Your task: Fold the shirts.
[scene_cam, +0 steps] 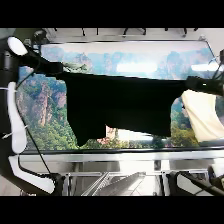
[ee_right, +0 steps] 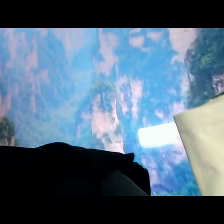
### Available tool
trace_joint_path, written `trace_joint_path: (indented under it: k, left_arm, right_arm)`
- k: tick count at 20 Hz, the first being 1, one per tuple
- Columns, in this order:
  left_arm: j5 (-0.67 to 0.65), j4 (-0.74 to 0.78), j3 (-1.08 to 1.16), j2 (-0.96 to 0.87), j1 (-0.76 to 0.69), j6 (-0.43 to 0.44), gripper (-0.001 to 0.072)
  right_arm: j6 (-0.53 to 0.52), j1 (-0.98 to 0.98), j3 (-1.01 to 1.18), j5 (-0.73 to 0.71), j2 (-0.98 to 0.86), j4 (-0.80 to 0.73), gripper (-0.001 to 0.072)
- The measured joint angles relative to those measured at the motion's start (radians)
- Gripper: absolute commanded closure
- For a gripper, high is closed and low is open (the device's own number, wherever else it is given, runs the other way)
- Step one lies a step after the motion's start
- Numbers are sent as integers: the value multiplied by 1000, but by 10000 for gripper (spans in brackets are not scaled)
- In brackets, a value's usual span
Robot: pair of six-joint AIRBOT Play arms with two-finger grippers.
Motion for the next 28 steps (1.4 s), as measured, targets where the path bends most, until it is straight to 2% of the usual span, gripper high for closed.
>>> trace_joint_path:
  k: [3, 6, 12, 14, 19, 26, 27, 28]
  left_arm:
    - [44, 28, -37, -47, -3, 2, 693]
    - [88, 71, -55, -64, -4, 10, 694]
    - [179, 101, -110, -75, 8, 40, 694]
    - [215, 104, -153, -76, 16, 47, 693]
    - [271, 87, -260, -76, 25, 66, 693]
    - [337, -6, -373, -77, 31, 126, 693]
    - [340, -10, -378, -77, 32, 126, 693]
    - [341, -14, -382, -77, 32, 130, 658]
  right_arm:
    - [-101, 33, 11, -146, -113, 92, 682]
    - [-206, 68, 45, -212, -195, 136, 682]
    - [-222, 79, 68, -233, -254, 163, 682]
    - [-191, 79, 71, -196, -262, 151, 682]
    - [-24, 79, 72, -67, -298, 26, 682]
    - [61, 84, 72, 84, -349, -25, 681]
    - [64, 83, 72, 96, -352, -26, 660]
    - [70, 83, 72, 103, -354, -25, 388]
